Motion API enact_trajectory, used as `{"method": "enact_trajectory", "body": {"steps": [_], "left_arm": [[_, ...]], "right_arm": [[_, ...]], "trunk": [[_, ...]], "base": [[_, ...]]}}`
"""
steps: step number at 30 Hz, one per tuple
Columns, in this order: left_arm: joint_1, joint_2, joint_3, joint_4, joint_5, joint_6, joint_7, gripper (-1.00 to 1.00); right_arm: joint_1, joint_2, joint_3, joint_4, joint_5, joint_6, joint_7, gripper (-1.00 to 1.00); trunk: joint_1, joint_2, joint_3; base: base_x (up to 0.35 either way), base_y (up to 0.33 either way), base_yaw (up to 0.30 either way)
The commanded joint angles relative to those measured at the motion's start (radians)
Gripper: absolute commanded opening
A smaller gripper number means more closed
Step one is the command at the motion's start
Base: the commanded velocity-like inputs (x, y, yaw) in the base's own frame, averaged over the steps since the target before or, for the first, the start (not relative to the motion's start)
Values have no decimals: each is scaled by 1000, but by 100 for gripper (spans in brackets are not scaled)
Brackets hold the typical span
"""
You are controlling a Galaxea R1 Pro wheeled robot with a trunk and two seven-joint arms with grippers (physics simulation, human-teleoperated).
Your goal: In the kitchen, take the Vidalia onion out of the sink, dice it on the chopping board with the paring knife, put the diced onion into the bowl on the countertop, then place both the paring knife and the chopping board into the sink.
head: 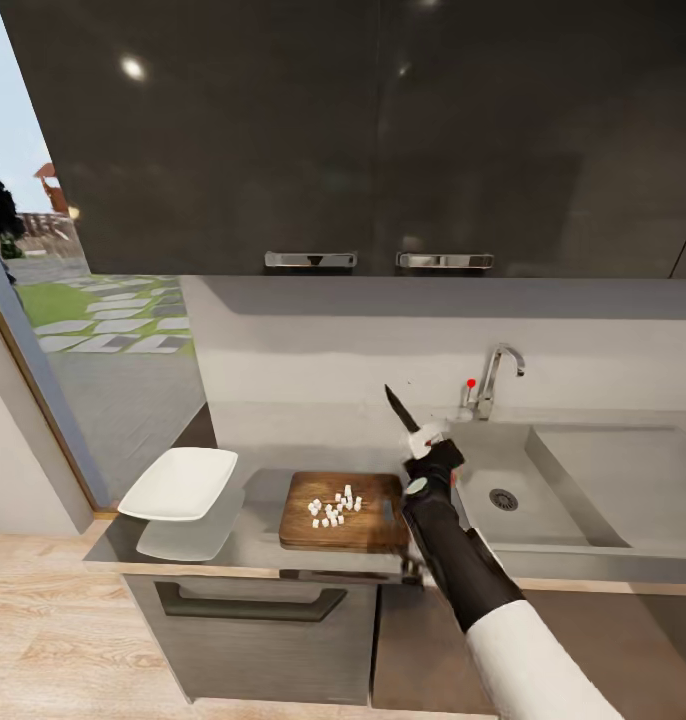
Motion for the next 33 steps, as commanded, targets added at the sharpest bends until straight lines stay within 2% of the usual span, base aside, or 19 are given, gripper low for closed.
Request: {"method": "enact_trajectory", "body": {"steps": [1,3,7,8,9,11,13,15,27,33], "left_arm": [[0,1,-6,-2,6,-2,-1,100],[0,1,-5,-3,6,-4,-1,100],[0,-1,-6,-7,6,-7,-1,100],[0,-2,-6,-8,6,-9,-1,100],[0,-3,-7,-9,6,-14,-1,100],[0,-3,-6,-8,6,-21,-1,100],[0,-4,-6,-7,6,-24,-1,100],[0,-4,-7,-7,6,-25,-1,100],[0,-4,-6,-5,6,-25,-1,100],[0,-4,-6,-5,6,-25,-1,100]], "right_arm": [[-1,-32,-73,-35,0,-1,85,-100],[-1,-64,-191,-64,0,-7,213,-100],[-1,-110,-440,-82,0,-11,475,-100],[-1,-128,-488,-83,0,-11,533,-100],[-1,-159,-542,-84,0,-10,612,-100],[-1,-195,-585,-84,1,-10,690,-100],[-1,-218,-608,-81,1,-10,735,-100],[-1,-226,-616,-75,1,-10,751,-100],[-1,-229,-617,-35,1,-16,754,-100],[-1,-226,-614,-29,1,-16,750,-100]], "trunk": [[1,-2,-2],[1,-2,-2],[1,-2,-2],[1,-2,-2],[1,-2,-2],[1,-2,-2],[1,-2,-2],[1,-2,-2],[1,-2,-2],[1,-2,-2]], "base": [[0,0,0],[0,0,0],[0,0,0],[0,0,0],[0,0,0],[0,0,0],[0,0,0],[0,0,0],[1,-1,0],[139,-141,0]]}}
